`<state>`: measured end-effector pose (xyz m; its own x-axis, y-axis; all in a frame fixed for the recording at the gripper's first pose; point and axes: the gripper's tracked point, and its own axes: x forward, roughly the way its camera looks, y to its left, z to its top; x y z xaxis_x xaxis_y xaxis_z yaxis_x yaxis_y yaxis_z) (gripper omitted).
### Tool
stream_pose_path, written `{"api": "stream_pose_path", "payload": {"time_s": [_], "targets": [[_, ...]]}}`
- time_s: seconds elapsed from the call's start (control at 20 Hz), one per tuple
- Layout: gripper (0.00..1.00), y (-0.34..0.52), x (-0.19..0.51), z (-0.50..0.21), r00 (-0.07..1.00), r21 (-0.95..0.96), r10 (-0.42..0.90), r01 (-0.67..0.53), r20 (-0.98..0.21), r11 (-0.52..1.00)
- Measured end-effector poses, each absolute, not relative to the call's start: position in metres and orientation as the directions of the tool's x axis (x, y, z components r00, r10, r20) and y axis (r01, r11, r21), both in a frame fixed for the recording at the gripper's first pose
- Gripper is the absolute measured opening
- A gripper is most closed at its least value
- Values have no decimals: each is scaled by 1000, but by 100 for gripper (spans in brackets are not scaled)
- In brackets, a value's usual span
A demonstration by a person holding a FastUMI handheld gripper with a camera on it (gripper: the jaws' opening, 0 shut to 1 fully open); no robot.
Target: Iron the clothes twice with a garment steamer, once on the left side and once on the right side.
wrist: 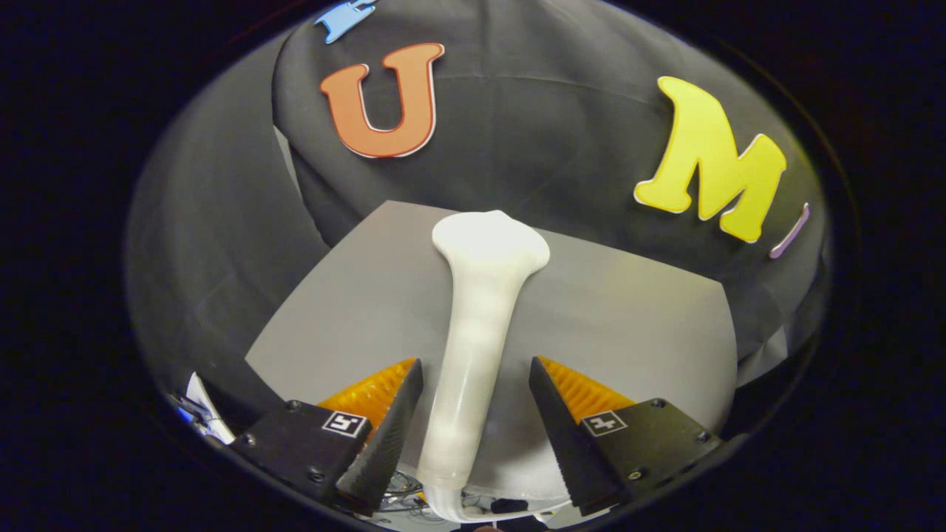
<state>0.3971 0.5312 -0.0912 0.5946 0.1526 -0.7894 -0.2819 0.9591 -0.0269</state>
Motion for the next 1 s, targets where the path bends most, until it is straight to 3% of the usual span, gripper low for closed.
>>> {"api": "stream_pose_path", "payload": {"time_s": [0.2, 0.55, 0.85, 1.0], "targets": [[81, 529, 400, -99, 601, 2, 135, -217, -788, 976], [41, 542, 399, -104, 622, 59, 160, -180, -767, 982], [30, 543, 398, -88, 675, 111, 206, -181, -708, 977], [29, 537, 385, -70, 707, 129, 233, -198, -667, 972]]}}
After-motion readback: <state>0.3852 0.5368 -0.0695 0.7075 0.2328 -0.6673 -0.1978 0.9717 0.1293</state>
